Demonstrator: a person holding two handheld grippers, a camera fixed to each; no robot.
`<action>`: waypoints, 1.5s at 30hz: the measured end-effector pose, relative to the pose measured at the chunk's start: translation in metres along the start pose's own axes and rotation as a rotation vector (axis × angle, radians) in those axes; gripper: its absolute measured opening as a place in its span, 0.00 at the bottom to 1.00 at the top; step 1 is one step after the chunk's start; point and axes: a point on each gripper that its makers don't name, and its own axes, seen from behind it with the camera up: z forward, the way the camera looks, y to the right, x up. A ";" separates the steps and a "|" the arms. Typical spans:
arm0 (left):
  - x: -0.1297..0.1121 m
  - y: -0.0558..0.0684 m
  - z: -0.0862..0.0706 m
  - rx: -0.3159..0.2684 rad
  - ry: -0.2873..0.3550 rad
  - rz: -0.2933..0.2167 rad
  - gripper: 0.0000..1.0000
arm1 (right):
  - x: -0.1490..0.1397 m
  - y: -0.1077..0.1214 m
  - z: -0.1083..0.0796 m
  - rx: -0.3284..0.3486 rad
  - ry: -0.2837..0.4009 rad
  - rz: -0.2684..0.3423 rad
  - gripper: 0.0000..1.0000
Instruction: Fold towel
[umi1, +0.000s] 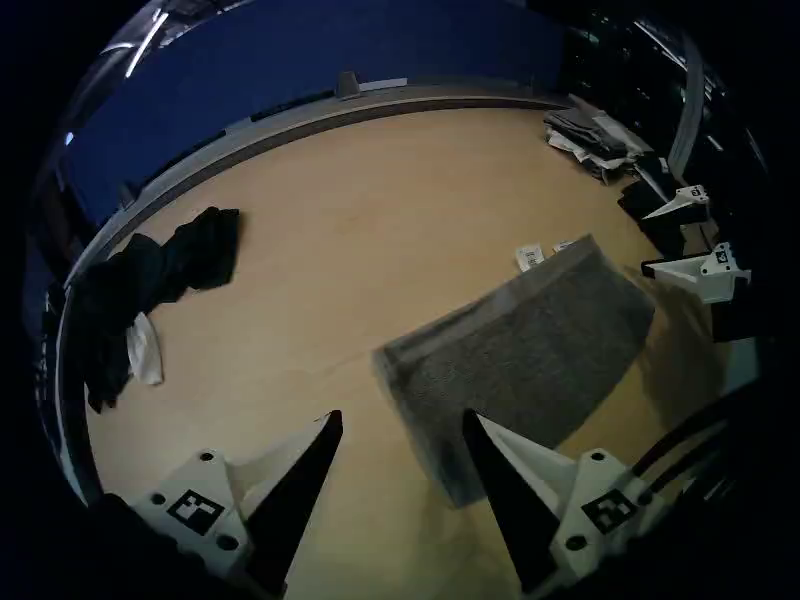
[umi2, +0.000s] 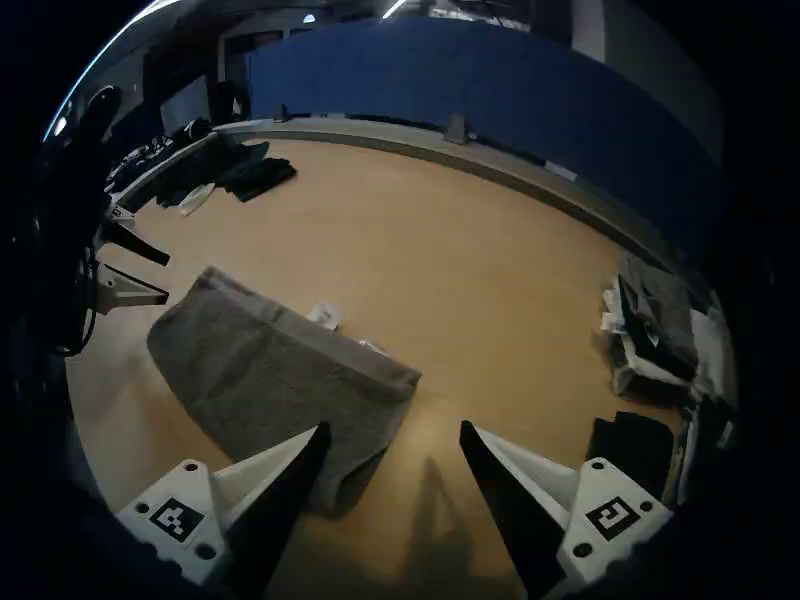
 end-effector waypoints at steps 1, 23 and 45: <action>0.000 0.000 -0.001 0.001 0.002 0.000 0.89 | 0.000 0.000 0.000 0.001 0.001 0.000 1.00; -0.035 0.004 -0.030 0.020 0.011 -0.063 0.89 | -0.034 -0.028 -0.009 0.042 -0.038 0.006 1.00; -0.056 0.011 -0.039 0.014 -0.001 -0.102 0.89 | -0.057 -0.052 -0.012 0.107 -0.088 0.011 0.63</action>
